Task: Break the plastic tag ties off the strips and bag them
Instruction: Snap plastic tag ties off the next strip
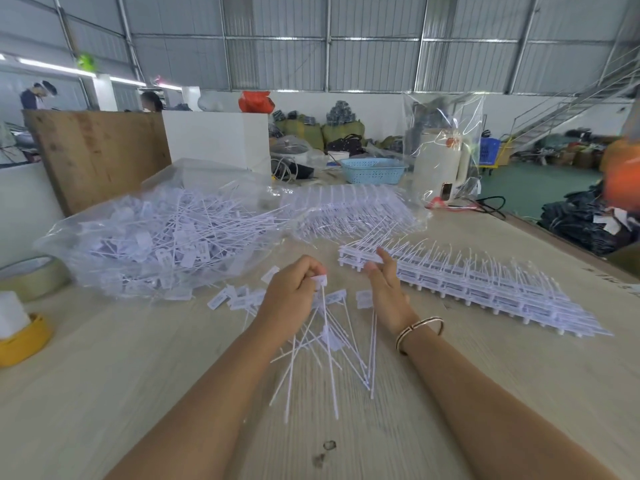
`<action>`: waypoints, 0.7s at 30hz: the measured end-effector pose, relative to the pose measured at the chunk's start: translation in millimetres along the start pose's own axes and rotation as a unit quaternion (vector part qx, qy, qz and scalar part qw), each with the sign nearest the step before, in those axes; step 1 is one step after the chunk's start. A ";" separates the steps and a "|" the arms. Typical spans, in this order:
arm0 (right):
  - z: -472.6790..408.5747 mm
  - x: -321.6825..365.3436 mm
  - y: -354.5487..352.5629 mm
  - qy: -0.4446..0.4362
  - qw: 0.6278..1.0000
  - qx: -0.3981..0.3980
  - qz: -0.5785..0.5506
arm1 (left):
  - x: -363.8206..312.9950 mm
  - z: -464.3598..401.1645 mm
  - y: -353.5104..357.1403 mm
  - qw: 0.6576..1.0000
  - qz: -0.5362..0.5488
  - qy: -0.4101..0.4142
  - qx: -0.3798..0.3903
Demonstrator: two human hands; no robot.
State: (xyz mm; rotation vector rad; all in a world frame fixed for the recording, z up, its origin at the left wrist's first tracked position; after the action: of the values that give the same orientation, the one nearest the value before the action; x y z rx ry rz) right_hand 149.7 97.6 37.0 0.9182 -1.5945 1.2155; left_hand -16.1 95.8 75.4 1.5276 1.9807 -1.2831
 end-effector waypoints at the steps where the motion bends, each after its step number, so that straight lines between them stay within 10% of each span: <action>1: 1.7 4.2 -1.7 -0.014 1.000 -0.005 -0.018 | -2.0 0.5 3.4 1.000 -0.011 0.004 0.012; 8: 20.4 31.6 32.3 -0.134 0.979 0.049 0.147 | -28.7 2.6 20.0 0.991 -0.047 0.112 0.048; 21: 17.5 27.5 27.8 -0.108 0.986 0.109 -0.071 | -16.4 -2.2 1.1 0.949 -0.300 0.091 0.018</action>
State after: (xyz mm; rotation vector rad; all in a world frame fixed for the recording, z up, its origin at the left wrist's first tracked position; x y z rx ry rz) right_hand 111.6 86.3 52.9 1.3186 -1.5526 1.2394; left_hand -8.5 87.8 87.7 1.1199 2.6887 -1.4316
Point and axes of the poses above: each hand's wrist, its own z-axis away from the middle knuckle, its own y-axis out of the palm, x = y × z, the point moved 10 cm from there along -z, towards the middle knuckle, and after that the axes turned 7 degrees about y, right-handed, at the moved point
